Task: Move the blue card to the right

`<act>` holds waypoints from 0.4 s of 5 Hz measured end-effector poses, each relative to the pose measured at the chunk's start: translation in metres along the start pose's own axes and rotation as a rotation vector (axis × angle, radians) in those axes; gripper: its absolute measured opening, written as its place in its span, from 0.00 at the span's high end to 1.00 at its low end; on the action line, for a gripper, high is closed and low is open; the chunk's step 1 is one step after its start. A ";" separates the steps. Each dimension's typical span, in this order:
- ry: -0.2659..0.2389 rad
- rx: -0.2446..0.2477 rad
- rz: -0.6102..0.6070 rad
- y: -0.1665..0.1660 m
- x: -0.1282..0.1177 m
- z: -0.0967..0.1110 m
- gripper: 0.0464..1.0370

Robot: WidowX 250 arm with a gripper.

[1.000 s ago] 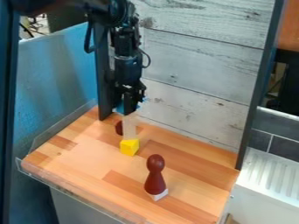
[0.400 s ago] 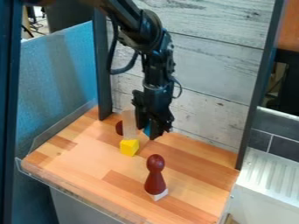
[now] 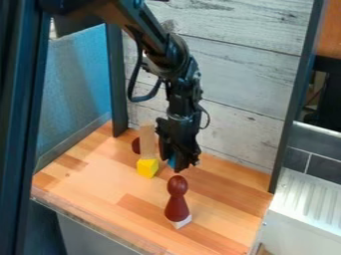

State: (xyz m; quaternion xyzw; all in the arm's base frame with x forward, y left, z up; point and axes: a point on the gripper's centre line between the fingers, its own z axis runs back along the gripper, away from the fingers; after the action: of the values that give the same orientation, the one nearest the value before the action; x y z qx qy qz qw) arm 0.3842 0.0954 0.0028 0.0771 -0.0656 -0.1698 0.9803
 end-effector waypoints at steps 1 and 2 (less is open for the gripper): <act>0.061 -0.028 -0.017 -0.017 0.004 -0.028 0.51; 0.073 -0.027 -0.023 -0.023 0.011 -0.041 0.51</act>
State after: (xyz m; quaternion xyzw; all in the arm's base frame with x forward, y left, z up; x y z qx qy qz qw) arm 0.3934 0.0752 -0.0403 0.0706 -0.0266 -0.1788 0.9810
